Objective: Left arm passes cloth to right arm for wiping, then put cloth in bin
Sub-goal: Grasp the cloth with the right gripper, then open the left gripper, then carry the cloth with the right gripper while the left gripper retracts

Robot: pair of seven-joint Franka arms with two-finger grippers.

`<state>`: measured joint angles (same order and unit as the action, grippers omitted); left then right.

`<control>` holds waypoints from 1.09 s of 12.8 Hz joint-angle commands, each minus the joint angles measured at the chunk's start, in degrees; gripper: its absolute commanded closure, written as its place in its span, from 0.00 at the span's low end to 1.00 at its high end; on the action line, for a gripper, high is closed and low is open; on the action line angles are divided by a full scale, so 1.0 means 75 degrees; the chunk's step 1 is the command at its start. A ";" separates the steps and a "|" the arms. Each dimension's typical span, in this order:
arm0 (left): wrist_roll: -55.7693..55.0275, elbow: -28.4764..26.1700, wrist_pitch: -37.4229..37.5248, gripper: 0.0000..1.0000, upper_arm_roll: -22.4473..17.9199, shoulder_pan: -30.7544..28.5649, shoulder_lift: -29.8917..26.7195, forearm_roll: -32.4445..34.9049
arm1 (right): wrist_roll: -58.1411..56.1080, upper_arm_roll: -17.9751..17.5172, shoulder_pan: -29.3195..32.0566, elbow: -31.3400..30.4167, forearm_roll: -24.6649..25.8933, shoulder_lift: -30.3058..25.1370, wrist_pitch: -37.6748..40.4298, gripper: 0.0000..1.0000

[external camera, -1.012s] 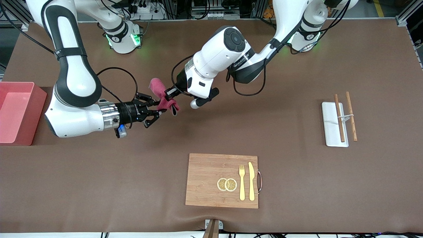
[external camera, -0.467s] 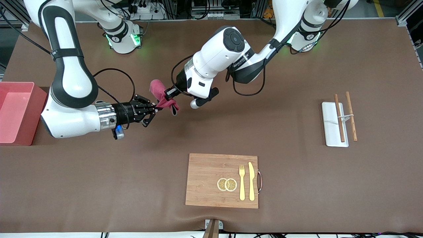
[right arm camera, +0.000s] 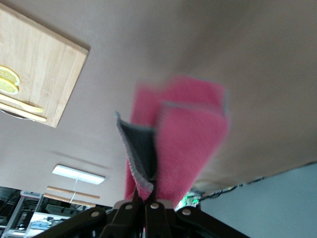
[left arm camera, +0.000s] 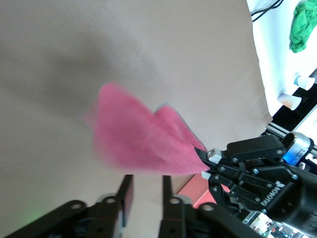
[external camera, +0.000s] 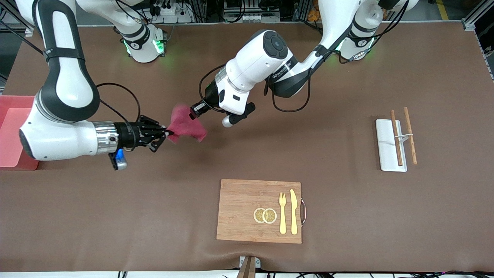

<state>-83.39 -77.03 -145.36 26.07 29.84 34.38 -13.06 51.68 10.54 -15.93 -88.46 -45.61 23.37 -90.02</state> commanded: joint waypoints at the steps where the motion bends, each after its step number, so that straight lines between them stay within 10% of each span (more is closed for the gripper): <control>1: -0.0166 -0.0006 0.0326 0.00 -0.0066 -0.0100 -0.0365 0.0089 | -0.0655 -0.0057 0.0319 0.0052 0.0373 0.0047 -0.0009 1.00; 10: -0.0026 -0.0041 0.3369 0.00 -0.0054 -0.1621 -0.1512 0.1319 | -0.2902 -0.0046 0.1278 -0.0357 0.1300 0.0317 0.0015 1.00; 14: 0.1900 -0.0065 0.5489 0.00 -0.0054 -0.2897 -0.2017 0.1577 | -0.4215 -0.0046 0.1771 -0.0358 0.3019 0.0469 -0.0289 1.00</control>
<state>-76.07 -76.41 -109.84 25.40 12.24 21.62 -2.15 23.90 10.99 -4.26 -91.37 -27.69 26.99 -91.23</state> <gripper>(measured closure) 0.000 0.982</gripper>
